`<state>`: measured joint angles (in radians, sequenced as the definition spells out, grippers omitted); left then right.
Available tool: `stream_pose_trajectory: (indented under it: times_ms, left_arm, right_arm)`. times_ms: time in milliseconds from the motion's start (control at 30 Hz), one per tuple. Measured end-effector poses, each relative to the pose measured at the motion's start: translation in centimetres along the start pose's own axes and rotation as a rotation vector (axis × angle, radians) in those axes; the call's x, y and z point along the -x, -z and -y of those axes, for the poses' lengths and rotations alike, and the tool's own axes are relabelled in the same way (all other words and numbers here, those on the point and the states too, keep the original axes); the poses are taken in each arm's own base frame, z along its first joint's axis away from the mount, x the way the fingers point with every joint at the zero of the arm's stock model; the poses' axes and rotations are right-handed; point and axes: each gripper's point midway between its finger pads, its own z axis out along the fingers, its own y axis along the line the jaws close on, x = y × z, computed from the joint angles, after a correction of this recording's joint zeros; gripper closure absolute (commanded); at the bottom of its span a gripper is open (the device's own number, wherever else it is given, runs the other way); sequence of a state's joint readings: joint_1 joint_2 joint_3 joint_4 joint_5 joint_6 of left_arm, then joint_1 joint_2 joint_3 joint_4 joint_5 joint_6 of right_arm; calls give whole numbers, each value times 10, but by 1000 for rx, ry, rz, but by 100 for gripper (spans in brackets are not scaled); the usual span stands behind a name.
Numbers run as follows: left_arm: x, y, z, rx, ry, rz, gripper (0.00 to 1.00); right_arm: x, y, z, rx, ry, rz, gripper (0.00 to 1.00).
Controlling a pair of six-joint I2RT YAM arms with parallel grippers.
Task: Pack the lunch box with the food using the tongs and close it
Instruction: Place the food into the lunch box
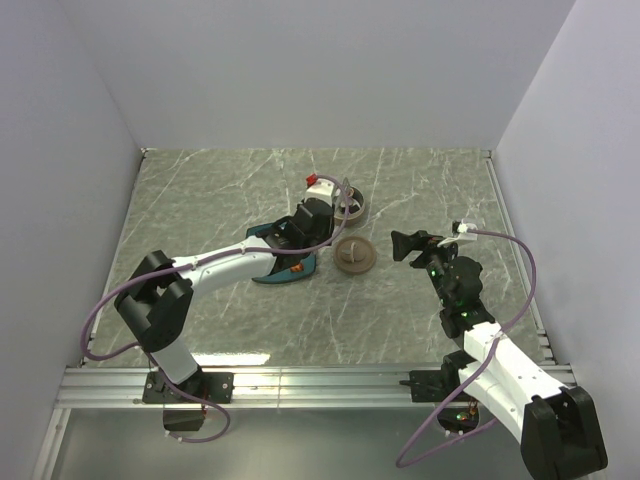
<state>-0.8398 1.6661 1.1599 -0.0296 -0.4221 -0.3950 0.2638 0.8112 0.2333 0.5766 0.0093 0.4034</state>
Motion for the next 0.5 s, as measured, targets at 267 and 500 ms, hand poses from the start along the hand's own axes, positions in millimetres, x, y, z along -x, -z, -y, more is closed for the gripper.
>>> stream_pose_trajectory:
  times_ms: [267,500]
  left_arm:
    - [-12,1,-3,-1,-12,-38,70]
    - [-20,1,-3,-6,-12,-57,56]
  right_arm:
    - [0,0,0,-1,0,0,0]
    - [-1,0,0,-1,0,-3,0]
